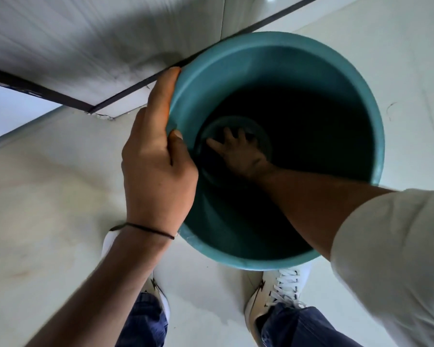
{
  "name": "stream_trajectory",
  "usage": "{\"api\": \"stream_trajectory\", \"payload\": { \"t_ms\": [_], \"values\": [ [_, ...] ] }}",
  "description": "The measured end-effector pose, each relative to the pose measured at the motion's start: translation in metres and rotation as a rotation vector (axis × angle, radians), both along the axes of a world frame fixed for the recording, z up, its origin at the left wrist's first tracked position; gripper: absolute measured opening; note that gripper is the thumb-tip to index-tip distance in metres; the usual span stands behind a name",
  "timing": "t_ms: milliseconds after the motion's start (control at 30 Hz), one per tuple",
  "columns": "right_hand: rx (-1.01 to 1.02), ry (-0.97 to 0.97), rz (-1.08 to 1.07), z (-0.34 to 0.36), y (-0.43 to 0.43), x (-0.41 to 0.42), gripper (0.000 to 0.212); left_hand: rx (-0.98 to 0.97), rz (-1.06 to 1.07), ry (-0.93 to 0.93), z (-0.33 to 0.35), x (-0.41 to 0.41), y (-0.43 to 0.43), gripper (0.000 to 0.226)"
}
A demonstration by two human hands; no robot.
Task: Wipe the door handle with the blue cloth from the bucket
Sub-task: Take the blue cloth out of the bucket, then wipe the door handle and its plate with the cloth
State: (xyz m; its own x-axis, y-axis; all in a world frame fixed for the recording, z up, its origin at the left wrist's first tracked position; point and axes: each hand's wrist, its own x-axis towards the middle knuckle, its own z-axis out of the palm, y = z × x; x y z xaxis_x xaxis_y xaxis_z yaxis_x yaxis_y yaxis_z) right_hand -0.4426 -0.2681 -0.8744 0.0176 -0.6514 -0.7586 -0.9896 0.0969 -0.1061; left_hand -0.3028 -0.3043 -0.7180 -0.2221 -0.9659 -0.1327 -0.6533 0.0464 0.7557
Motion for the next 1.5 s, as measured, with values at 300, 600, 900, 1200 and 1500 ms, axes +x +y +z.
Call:
{"api": "stream_trajectory", "payload": {
  "t_ms": [300, 600, 900, 1200, 1500],
  "values": [
    [0.033, -0.396, -0.488, 0.133, 0.004, -0.026, 0.068, 0.187, -0.005, -0.02, 0.035, 0.016, 0.0, 0.05],
    [-0.02, -0.9, -0.793, 0.425, 0.053, -0.005, 0.037, 0.115, 0.237, 0.049, 0.262, 0.074, 0.052, 0.033],
    [-0.092, -1.091, -0.735, 0.695, 0.106, 0.136, 0.038, 0.008, 0.418, 0.16, 0.504, 0.211, 0.15, 0.03],
    [-0.227, -1.218, -0.452, 0.855, 0.14, 0.352, 0.026, -0.13, 0.539, 0.168, 0.649, 0.436, 0.234, 0.026],
    [-0.338, -1.339, -0.266, 0.919, 0.082, 0.54, 0.024, -0.299, 0.756, 0.05, 0.728, 0.617, 0.208, 0.023]
  ]
}}
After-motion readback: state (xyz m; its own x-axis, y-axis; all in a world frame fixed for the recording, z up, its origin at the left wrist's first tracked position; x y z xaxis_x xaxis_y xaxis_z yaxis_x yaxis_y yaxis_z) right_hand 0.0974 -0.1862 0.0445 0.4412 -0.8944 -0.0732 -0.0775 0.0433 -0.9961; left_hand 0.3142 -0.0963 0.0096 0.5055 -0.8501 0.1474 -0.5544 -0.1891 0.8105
